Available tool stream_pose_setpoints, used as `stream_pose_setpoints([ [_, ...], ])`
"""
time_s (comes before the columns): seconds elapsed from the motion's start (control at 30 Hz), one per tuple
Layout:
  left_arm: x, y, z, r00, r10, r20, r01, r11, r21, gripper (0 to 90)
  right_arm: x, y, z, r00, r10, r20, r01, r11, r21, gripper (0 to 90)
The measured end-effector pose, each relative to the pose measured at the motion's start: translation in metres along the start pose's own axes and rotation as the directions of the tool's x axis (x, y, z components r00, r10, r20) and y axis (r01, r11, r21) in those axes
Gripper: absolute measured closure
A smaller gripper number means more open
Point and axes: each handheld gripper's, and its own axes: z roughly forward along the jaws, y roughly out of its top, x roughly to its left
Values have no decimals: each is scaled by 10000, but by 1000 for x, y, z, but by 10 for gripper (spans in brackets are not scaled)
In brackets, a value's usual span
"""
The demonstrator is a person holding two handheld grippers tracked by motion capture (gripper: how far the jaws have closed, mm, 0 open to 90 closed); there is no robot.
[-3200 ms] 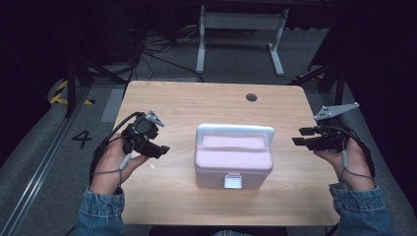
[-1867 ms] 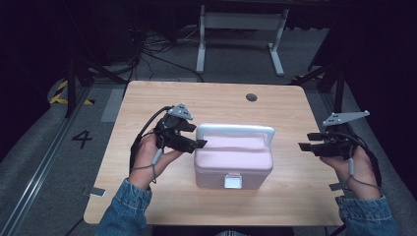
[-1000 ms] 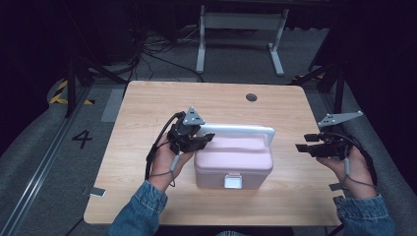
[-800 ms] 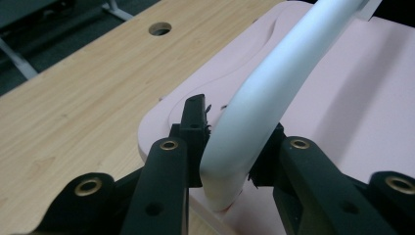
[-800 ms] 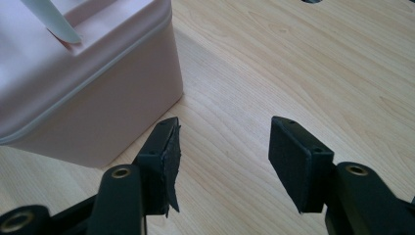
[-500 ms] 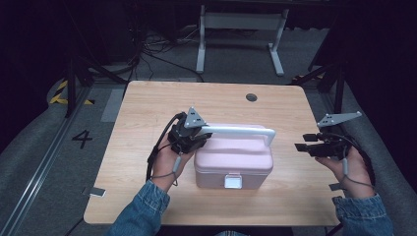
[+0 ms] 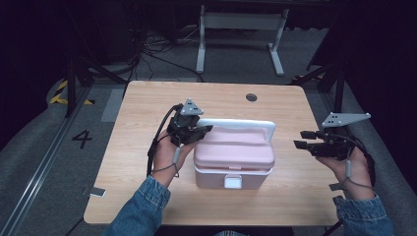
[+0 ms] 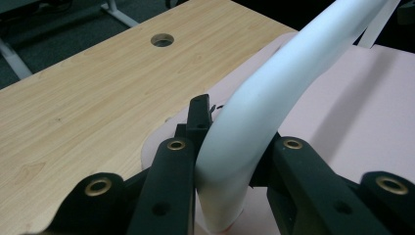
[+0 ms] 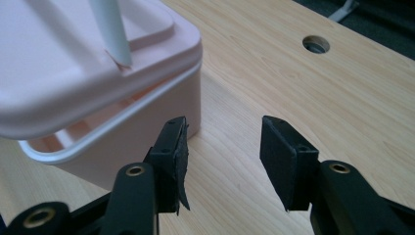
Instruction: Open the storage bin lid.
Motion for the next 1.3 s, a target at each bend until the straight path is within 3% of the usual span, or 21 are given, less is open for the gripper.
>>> stream_pose_setpoints([
  [0.17, 5, 5, 0, 9998, -173, 105, 173, 9998, 38, 779, 4, 1, -3, 9998, -166, -121, 164, 9996, -244, 532],
  [0.47, 12, 17, 3, 9993, -190, -309, 190, 9998, -14, 775, 7, 4, -10, 9993, -336, -164, 326, 9977, -594, 526],
  [0.7, 20, 28, 7, 9981, -538, -301, 543, 9984, 185, 773, 10, 5, -9, 9983, -495, -322, 472, 9964, -699, 527],
  [0.73, 21, 29, 8, 9970, -727, -268, 733, 9971, 197, 766, 10, 5, -9, 9981, -505, -351, 478, 9962, -732, 527],
  [1.17, 40, 44, 15, 9928, -1193, -35, 1194, 9917, 477, 751, 18, 7, 4, 9943, -589, -892, 497, 9935, -1024, 559],
  [1.3, 43, 47, 17, 9917, -1282, -59, 1283, 9905, 498, 751, 21, 8, 9, 9914, -643, -1136, 506, 9916, -1192, 618],
])
